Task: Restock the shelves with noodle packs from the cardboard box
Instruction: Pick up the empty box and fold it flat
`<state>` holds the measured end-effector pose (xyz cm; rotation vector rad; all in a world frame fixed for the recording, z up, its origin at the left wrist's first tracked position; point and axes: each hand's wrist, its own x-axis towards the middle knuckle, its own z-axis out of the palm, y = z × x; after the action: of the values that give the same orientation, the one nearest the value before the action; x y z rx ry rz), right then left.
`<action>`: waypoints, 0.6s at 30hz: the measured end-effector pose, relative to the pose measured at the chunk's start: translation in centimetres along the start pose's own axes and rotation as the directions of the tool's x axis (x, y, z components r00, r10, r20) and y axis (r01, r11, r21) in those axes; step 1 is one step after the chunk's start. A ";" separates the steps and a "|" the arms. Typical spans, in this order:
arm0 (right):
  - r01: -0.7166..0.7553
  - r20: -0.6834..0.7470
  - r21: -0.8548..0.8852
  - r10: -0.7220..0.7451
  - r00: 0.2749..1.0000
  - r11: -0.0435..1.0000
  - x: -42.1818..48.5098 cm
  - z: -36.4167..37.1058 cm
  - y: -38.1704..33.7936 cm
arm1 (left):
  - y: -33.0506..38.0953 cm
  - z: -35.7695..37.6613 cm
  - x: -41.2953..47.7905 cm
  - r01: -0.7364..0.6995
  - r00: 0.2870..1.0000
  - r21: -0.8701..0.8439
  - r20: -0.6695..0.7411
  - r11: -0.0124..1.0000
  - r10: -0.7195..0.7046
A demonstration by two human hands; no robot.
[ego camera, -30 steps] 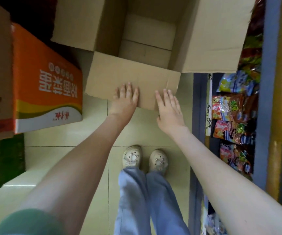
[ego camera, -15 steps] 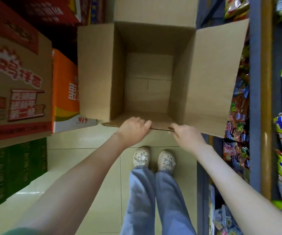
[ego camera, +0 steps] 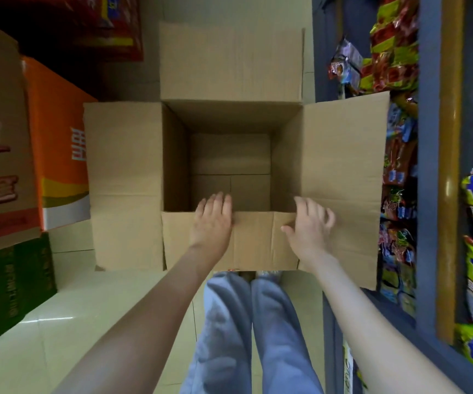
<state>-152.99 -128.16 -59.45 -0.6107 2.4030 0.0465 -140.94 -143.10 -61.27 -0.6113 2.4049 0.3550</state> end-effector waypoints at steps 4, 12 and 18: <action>-0.062 -0.056 0.001 0.062 0.996 0.998 0.6 0.5 0.4 | -0.1 0.5 0.9 0.058 0.997 -0.003 0.048 0.998 -0.058; -0.022 -0.123 0.488 0.094 0.988 0.873 9.7 -2.6 -3.9 | -2.1 -4.9 7.6 0.029 0.965 -0.118 0.261 0.993 0.003; 0.001 -0.172 0.640 0.142 0.975 0.769 18.0 -5.8 -5.7 | -2.7 -8.6 12.4 -0.049 0.999 -0.093 0.016 0.994 0.051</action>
<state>-166.17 -141.77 -65.05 -0.2007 2.4218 -0.8174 -152.57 -152.98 -62.82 -0.5869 2.4003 0.4940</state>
